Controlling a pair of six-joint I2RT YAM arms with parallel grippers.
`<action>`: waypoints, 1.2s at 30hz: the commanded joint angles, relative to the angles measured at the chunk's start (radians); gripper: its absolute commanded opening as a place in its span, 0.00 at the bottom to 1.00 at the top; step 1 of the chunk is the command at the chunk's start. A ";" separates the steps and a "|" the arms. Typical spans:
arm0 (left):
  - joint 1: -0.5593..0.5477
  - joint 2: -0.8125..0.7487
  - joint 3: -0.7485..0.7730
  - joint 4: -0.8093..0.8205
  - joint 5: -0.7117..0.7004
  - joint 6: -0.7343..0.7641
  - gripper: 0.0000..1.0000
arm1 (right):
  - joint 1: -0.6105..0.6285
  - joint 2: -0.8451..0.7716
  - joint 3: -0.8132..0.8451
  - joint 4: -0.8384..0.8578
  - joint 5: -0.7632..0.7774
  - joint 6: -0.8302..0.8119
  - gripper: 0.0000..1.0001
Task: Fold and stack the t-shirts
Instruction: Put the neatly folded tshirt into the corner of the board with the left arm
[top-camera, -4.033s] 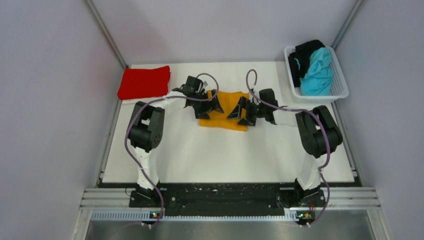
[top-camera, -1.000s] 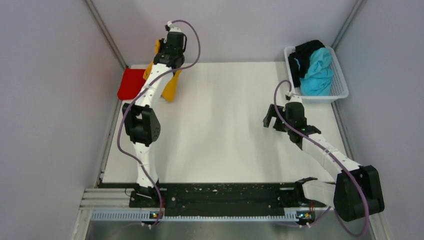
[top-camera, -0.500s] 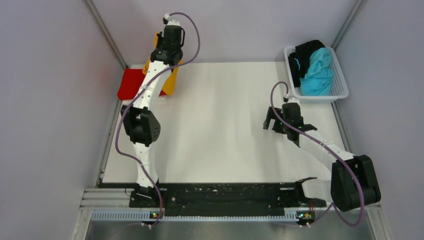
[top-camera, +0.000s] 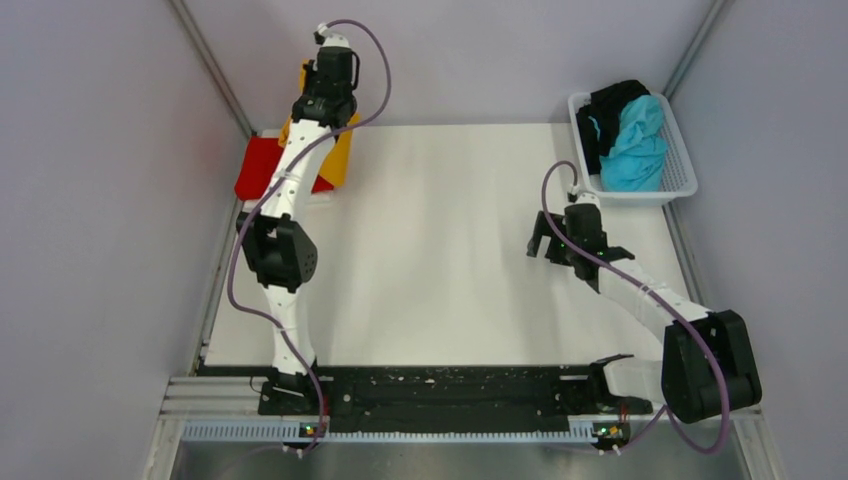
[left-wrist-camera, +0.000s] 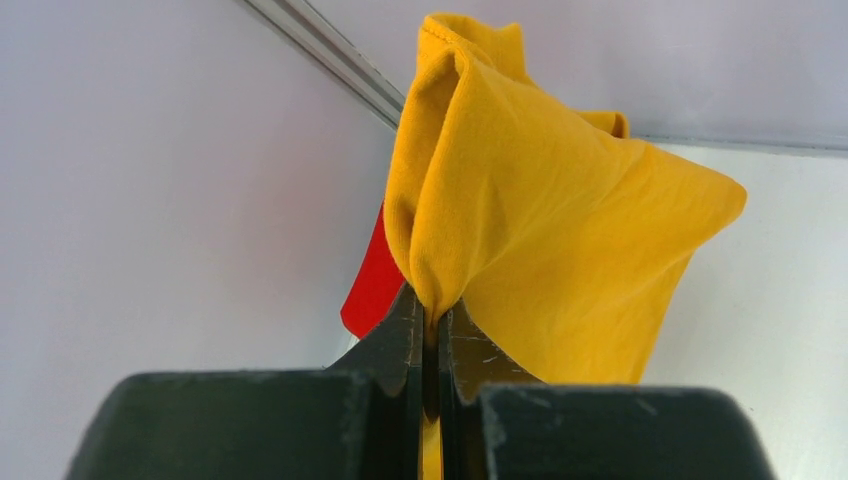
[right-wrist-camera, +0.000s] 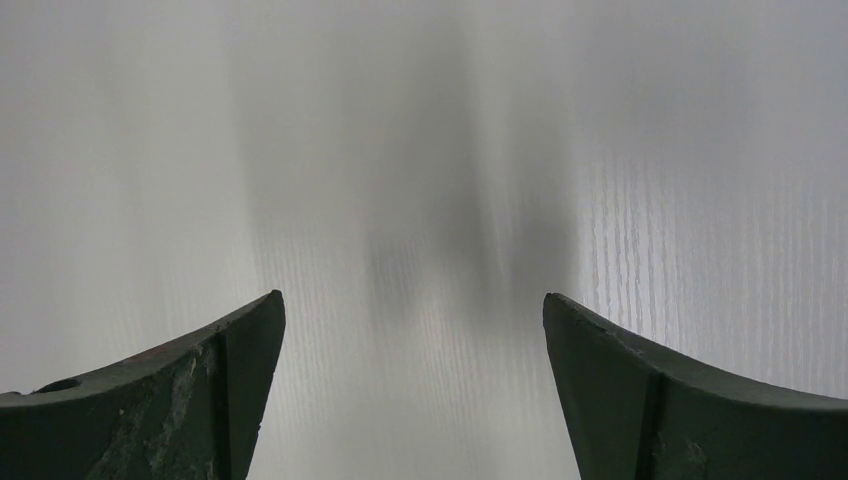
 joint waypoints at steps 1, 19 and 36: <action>0.043 -0.027 -0.003 0.037 0.009 -0.022 0.00 | -0.005 -0.021 0.045 0.009 0.022 -0.007 0.99; 0.330 0.144 -0.036 0.107 0.341 -0.032 0.00 | -0.004 -0.026 0.156 -0.102 0.071 -0.003 0.99; 0.442 0.257 -0.012 0.182 0.398 -0.059 0.04 | -0.005 0.008 0.292 -0.207 0.164 -0.005 0.99</action>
